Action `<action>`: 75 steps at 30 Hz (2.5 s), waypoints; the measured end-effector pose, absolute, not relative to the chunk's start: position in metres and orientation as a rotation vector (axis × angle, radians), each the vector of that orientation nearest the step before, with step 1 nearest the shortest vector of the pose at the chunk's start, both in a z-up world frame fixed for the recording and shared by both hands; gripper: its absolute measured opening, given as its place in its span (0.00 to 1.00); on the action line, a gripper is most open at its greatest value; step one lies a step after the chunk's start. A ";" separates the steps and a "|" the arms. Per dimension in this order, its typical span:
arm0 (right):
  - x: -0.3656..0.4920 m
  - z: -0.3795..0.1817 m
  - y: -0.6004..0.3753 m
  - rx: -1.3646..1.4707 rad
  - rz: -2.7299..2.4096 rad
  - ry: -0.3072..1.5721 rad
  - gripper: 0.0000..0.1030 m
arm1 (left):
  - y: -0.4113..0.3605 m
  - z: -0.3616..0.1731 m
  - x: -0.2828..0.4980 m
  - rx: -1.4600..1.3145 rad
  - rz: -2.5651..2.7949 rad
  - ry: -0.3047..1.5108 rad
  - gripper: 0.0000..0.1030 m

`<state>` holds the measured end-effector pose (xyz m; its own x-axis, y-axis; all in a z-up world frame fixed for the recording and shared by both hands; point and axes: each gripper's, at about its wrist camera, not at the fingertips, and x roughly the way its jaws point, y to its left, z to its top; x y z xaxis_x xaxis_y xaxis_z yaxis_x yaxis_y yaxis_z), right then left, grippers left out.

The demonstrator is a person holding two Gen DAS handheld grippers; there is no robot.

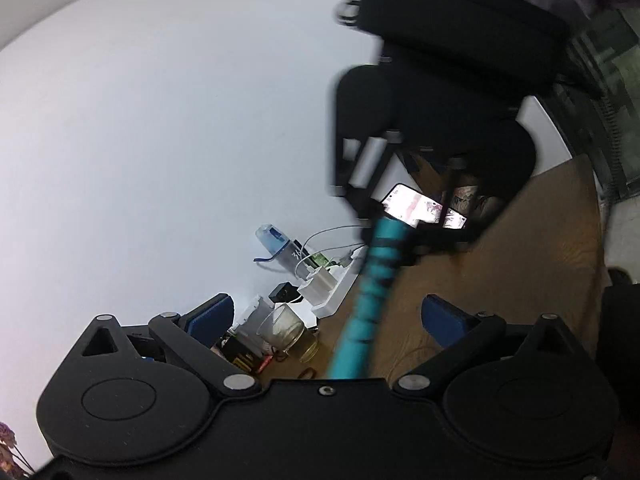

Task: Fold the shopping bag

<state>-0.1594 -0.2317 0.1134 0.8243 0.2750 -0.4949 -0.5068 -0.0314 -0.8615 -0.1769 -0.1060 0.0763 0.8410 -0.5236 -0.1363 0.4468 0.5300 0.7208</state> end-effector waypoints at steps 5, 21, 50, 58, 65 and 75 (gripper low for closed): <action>-0.137 0.099 -0.209 -1.497 0.665 0.239 0.18 | -0.117 0.051 -0.134 0.893 -0.529 -0.061 0.53; 0.032 0.105 -0.221 -0.880 0.577 0.500 0.38 | -0.048 0.053 -0.017 0.618 -0.175 0.078 0.14; -0.058 0.234 -0.237 -0.365 0.985 0.388 0.00 | -0.028 0.116 -0.061 0.048 0.130 -0.055 0.13; -0.123 0.254 -0.224 -0.476 1.101 0.543 0.12 | -0.090 0.105 -0.110 0.124 0.173 -0.163 0.13; -0.147 0.262 -0.251 -0.286 1.041 0.533 0.03 | -0.103 0.107 -0.119 0.110 0.115 -0.125 0.13; -0.129 0.215 -0.279 0.002 0.955 0.656 0.02 | -0.123 0.089 -0.129 0.248 0.226 -0.202 0.13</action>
